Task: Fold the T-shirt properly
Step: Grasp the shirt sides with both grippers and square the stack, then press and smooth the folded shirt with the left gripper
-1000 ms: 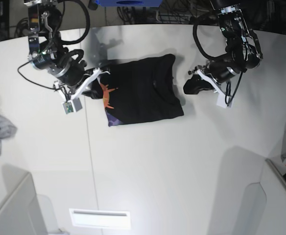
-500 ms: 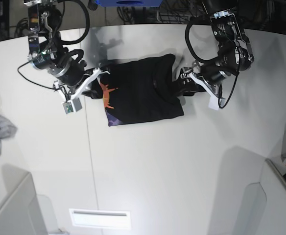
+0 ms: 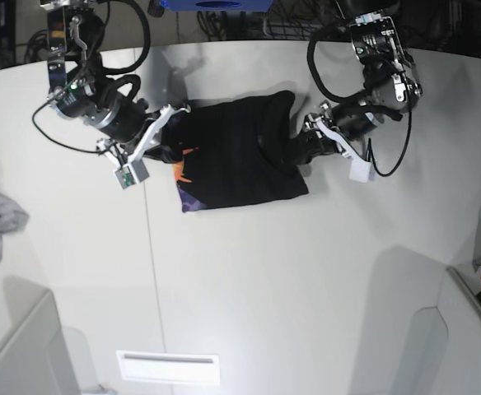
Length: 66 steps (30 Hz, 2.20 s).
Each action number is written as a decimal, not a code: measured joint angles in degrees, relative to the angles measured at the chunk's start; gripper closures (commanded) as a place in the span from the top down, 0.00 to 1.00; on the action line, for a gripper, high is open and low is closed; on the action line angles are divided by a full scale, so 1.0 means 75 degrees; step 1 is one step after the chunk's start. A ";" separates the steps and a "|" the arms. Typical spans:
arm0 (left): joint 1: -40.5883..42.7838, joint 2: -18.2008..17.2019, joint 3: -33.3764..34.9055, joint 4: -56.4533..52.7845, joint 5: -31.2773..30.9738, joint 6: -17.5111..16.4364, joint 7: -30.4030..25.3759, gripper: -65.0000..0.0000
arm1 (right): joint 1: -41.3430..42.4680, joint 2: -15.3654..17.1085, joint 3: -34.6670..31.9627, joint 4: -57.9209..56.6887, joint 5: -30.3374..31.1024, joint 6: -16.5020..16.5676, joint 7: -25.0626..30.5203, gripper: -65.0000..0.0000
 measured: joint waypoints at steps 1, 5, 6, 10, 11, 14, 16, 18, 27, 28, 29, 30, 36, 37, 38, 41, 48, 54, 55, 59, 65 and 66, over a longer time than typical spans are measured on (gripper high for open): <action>0.0047 -0.0070 -0.0006 -0.0003 -0.0213 0.0003 0.0061 0.00 | 0.0000 0.0003 0.0000 0.0000 -0.0003 -0.0003 -0.0003 0.00; 0.0015 -0.0452 -0.0041 -0.0009 -0.0469 -0.0006 0.0032 0.00 | 0.0003 0.0003 0.0000 -0.0003 -0.0003 0.0000 -0.0003 0.00; -0.0026 -0.0466 -0.0131 -0.0044 -0.0507 -0.0052 -0.0041 0.00 | 0.0003 0.0003 0.0000 -0.0003 -0.0006 0.0000 -0.0006 0.00; -0.0067 -0.0423 -0.0181 -0.0504 -0.0545 -0.0047 -0.0119 0.00 | 0.0003 0.0003 0.0000 -0.0006 -0.0009 0.0000 -0.0015 0.00; -0.0044 -0.0402 -0.0166 -0.0583 -0.0530 -0.0050 -0.0082 0.15 | 0.0003 0.0003 0.0000 -0.0006 -0.0003 0.0000 -0.0009 0.00; 0.0017 -0.0391 -0.0169 -0.0673 -0.0562 -0.0047 -0.0085 0.76 | 0.0000 0.0003 0.0003 -0.0006 -0.0020 0.0000 -0.0047 0.00; 0.0009 -0.0402 -0.0169 -0.0685 -0.0560 -0.0064 -0.0096 1.00 | 0.0000 0.0003 0.0000 -0.0009 -0.0029 0.0000 -0.0050 0.00; -0.0050 -0.0408 -0.0169 -0.0717 -0.0542 -0.0052 -0.0102 1.00 | 0.0000 0.0003 0.0003 -0.0012 -0.0029 0.0000 -0.0055 0.00; -0.0807 -0.0393 0.0600 -0.1923 0.0207 0.0408 -0.0262 1.00 | 0.0000 0.0000 0.0003 -0.0015 -0.0026 0.0000 -0.0058 0.00; -0.0906 -0.0358 0.0749 -0.2020 0.0309 0.0545 -0.0300 1.00 | 0.0000 0.0000 0.0003 -0.0015 -0.0020 0.0000 -0.0055 0.00; -0.0988 -0.0332 0.0877 -0.2116 0.0332 0.0638 -0.0315 1.00 | 0.0000 0.0003 0.0003 -0.0015 -0.0023 0.0000 -0.0055 0.00; -0.1078 -0.0251 0.0901 -0.2186 0.0437 0.0670 -0.0300 1.00 | -0.0003 0.0006 0.0003 -0.0017 -0.0026 0.0000 -0.0058 0.00; -0.1233 -0.0198 0.1011 -0.2378 0.0242 0.1501 -0.0364 0.89 | -0.0149 -0.0003 0.0073 -0.0015 0.0023 0.0000 -0.0061 0.00; -0.1239 -0.0198 0.1072 -0.2393 0.0341 0.1635 -0.0440 0.74 | -0.0172 -0.0055 0.0245 -0.0015 0.0082 0.0000 -0.0052 0.00; -0.1230 -0.0227 0.1192 -0.2422 0.0449 0.1632 -0.0446 0.60 | -0.0216 -0.0108 0.0481 -0.0015 0.0085 0.0000 0.0012 0.00; -0.1320 -0.0353 0.1702 -0.2384 0.0915 0.1699 -0.0361 0.09 | -0.0294 -0.0184 0.1035 -0.0015 0.0000 -0.0003 -0.0015 0.00; -0.1979 -0.1023 0.3372 -0.2171 0.1941 0.2530 -0.0026 0.00 | -0.0688 -0.0251 0.2057 -0.0009 0.0009 0.0003 0.0015 0.00; -0.3637 -0.2748 0.6805 -0.1192 0.2366 0.2821 0.0720 0.00 | -0.0997 -0.0262 0.2754 -0.0009 0.0023 0.0003 0.0015 0.00; -0.4022 -0.2975 0.7475 -0.1110 0.2361 0.2795 0.0734 0.00 | -0.1037 -0.0251 0.2827 -0.0009 0.0009 0.0003 0.0000 0.00; -0.5120 -0.3261 0.9396 -0.1113 0.2518 0.2786 0.0635 0.00 | -0.1157 -0.0274 0.3144 -0.0012 0.0026 0.0003 -0.0012 0.00; -0.5391 -0.3381 1.1398 -0.0017 0.3896 0.2148 -0.0714 0.00 | -0.1408 -0.0274 0.3541 -0.0017 0.0000 0.0003 -0.0012 0.00; -0.5406 -0.3386 1.1517 0.0050 0.4042 0.1693 -0.1035 0.00 | -0.1425 -0.0291 0.3608 -0.0017 0.0003 0.0003 -0.0029 0.00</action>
